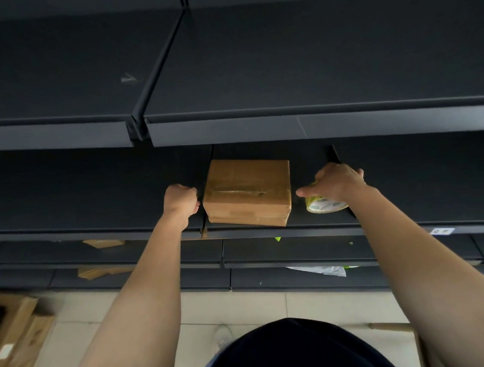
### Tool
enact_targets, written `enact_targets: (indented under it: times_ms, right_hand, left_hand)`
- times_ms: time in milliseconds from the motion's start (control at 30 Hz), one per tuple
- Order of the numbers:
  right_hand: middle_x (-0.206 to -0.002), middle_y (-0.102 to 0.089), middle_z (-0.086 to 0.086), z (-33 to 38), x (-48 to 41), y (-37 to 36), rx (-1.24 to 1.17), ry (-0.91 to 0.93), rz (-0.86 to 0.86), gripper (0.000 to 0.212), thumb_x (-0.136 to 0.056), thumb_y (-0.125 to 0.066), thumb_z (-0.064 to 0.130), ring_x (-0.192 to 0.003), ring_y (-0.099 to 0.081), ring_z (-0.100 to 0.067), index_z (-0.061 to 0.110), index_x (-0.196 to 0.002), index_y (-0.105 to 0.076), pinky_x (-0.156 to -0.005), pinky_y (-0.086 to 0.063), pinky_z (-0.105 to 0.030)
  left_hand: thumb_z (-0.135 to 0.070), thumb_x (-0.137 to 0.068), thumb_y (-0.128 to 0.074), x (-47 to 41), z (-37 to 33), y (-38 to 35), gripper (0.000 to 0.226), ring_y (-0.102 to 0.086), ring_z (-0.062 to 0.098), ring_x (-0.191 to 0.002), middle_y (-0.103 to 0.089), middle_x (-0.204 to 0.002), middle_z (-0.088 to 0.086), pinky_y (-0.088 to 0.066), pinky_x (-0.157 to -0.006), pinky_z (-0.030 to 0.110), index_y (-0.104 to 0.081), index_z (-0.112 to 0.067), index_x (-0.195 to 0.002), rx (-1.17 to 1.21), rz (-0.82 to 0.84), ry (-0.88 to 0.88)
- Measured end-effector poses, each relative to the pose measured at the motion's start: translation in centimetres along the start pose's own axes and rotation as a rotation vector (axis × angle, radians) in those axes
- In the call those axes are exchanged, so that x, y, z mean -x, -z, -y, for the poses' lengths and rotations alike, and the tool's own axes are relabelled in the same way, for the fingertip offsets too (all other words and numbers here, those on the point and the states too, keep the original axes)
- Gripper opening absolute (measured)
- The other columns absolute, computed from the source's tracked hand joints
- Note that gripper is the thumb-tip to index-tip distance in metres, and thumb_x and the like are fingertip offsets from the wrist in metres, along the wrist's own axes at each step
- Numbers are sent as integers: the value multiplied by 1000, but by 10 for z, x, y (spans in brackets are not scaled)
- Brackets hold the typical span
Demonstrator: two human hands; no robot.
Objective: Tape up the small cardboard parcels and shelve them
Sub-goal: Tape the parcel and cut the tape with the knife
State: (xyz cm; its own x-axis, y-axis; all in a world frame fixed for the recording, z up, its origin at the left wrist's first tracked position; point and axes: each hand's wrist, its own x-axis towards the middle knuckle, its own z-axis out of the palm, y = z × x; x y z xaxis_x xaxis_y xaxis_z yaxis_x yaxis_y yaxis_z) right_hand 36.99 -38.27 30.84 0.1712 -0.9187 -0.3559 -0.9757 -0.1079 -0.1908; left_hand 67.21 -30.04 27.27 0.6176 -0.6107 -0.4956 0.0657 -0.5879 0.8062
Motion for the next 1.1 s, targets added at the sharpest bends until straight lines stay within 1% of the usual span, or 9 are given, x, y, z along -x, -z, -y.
enact_targets:
  times_ms: [133,300,467,600,700,833,900,967,1100]
  right_hand:
    - [-80,-59,1,4,-2,-7,-86,-35,98,46,-73,-60,68,-82,-50,-20,22,-73,-62,-82,-24,-39]
    - [-73,-56,-1,10,-2,-9,-193,3,188,46,-77,-65,61,-85,-55,-24,18,-63,-55,-87,-41,-41]
    - [-99,-64,-6,17,1,-6,-190,35,229,37,-84,-62,53,-104,-57,-26,15,-83,-65,-102,-40,-52]
    - [-105,-64,-8,21,3,-5,-191,30,235,37,-86,-61,50,-109,-56,-28,14,-90,-66,-104,-38,-55]
    - [-108,-64,-10,21,5,-5,-203,17,231,41,-87,-60,50,-111,-55,-30,10,-96,-67,-105,-37,-55]
    - [-104,-65,-11,21,6,-7,-221,17,229,39,-86,-61,51,-109,-56,-31,12,-86,-65,-104,-38,-55]
    - [-102,-65,-10,19,6,-10,-242,17,222,39,-86,-62,51,-107,-57,-30,12,-85,-66,-103,-38,-55]
    - [-99,-65,-8,17,7,-13,-272,18,210,36,-85,-62,50,-105,-58,-29,15,-82,-66,-103,-38,-56]
    - [-98,-65,-7,20,5,-14,-266,24,230,34,-87,-62,48,-106,-57,-29,14,-86,-65,-103,-38,-56]
  left_hand:
    - [6,-88,-48,0,3,-3,23,-49,16,-50,-54,-63,10,-40,-40,21,-52,-4,-67,23,48,54]
    - [8,-87,-41,2,4,-9,25,-43,15,-51,-50,-64,8,-35,-40,20,-51,-6,-70,-18,79,75]
    - [5,-85,-47,4,6,-5,20,-48,15,-52,-54,-65,9,-41,-41,21,-53,-7,-71,-58,93,45]
    - [8,-82,-50,5,13,-9,26,-63,27,-77,-64,-85,14,-56,-66,36,-60,-15,-76,-94,-28,-121]
    - [5,-82,-56,7,20,-12,23,-67,30,-89,-69,-90,13,-57,-83,44,-67,-16,-80,-73,-25,-136]
    - [3,-85,-52,11,20,-11,24,-66,26,-86,-69,-92,9,-55,-71,33,-71,-10,-94,-140,-91,-174]
    - [-9,-92,-54,16,13,-13,17,-62,19,-77,-65,-82,2,-45,-59,24,-69,-12,-85,-119,-179,-219]
    - [-33,-94,-57,23,5,-18,28,-58,12,-69,-61,-75,-2,-40,-58,20,-61,-17,-72,-102,-186,-254]
    - [-38,-85,-68,33,5,-32,34,-57,13,-80,-61,-87,-1,-42,-64,20,-67,-8,-101,-215,-147,-314]
